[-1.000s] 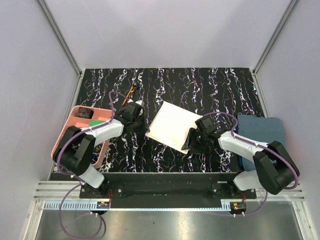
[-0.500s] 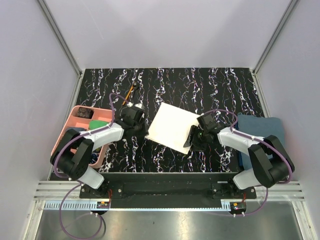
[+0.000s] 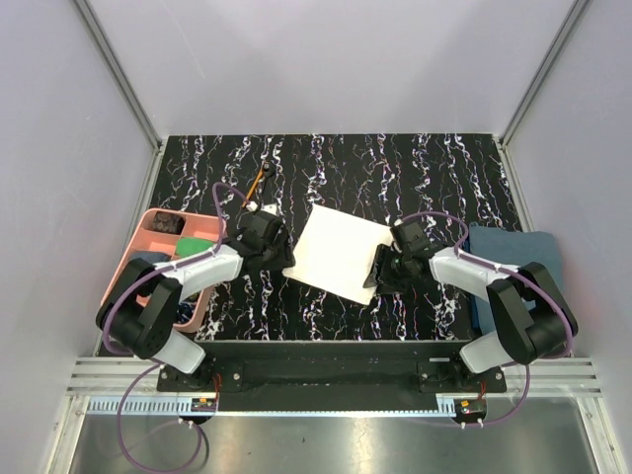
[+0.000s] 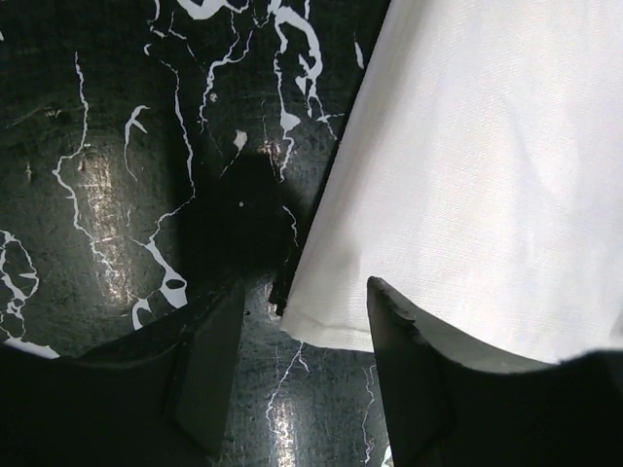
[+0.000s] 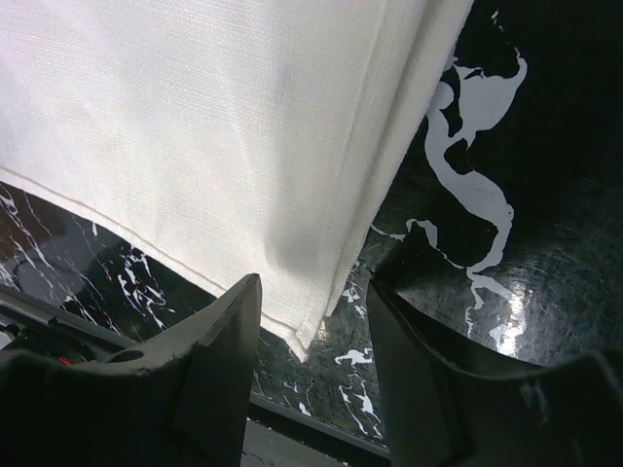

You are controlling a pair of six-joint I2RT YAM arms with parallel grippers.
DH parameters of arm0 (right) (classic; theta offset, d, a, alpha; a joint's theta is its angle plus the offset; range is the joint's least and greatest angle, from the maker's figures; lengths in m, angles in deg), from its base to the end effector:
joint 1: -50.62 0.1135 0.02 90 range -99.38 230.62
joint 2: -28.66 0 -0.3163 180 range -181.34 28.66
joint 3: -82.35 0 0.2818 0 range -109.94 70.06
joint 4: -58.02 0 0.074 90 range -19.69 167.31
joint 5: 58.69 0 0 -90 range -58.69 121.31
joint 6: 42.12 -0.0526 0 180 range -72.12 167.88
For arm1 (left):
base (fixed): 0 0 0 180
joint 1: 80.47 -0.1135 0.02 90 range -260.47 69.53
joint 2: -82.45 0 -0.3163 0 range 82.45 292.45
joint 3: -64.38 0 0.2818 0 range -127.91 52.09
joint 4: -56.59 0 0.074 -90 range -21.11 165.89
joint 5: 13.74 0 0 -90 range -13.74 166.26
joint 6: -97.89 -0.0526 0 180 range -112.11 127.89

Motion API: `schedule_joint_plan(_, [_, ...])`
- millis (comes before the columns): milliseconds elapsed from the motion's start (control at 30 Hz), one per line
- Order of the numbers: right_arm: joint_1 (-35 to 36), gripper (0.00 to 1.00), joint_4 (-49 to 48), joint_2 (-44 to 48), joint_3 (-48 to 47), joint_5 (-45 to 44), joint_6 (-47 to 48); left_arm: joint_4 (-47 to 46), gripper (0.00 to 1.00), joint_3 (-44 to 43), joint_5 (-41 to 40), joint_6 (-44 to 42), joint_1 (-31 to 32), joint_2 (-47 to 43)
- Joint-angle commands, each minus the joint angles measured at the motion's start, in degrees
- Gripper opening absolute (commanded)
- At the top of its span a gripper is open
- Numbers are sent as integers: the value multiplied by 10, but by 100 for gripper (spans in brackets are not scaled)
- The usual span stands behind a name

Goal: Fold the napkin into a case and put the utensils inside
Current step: Fold the rectangle-folded napkin at the center of the board, then fold the square-folded napkin at the center of the board.

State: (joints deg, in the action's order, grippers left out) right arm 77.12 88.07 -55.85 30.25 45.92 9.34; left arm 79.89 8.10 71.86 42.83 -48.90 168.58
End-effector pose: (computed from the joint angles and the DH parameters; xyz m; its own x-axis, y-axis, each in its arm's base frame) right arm 0.2495 0.1392 0.1666 -0.9547 0.1977 -0.2223 0.0751 0.8832 0.4630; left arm 0.2738 -0.1635 0.1876 -0.8354 -0.1569 -0.5268 0.0053 0.9561 -0.2931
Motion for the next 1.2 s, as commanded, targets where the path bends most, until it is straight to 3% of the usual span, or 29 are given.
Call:
schedule_joint_plan(0, [-2,57,5,-26,-18,-33,24,-15,54,-21,5,-12,1,23])
schedule_joint_plan(167, [-22,57,20,-81,-62,-99,67,-56,33,14,30,14,25,62])
schedule_joint_plan(333, [-59,56,89,-96,-124,-192,116,-52,32,82,12,56,91,-16])
schedule_joint_plan(400, [-61,58,116,-78,-149,-216,120,-35,39,104,10,78,115,-71])
schedule_joint_plan(467, [-61,63,128,-43,-149,-201,120,-7,52,110,6,87,116,-123])
schedule_joint_plan(567, [-60,82,148,1,-137,-207,105,31,57,93,-21,69,114,-174])
schedule_joint_plan(633, [-61,85,157,28,-128,-193,95,38,58,61,-15,55,107,-182])
schedule_joint_plan(700, [-61,84,156,39,-106,-167,68,28,56,27,2,38,95,-162])
schedule_joint_plan(833, [-61,64,128,57,-55,-156,23,-9,43,-24,40,29,85,-82])
schedule_joint_plan(900, [-61,58,110,56,-43,-129,20,-23,41,-51,41,24,82,-34])
schedule_joint_plan(1167, [-61,52,61,50,2,-68,8,-47,35,-81,75,17,82,45])
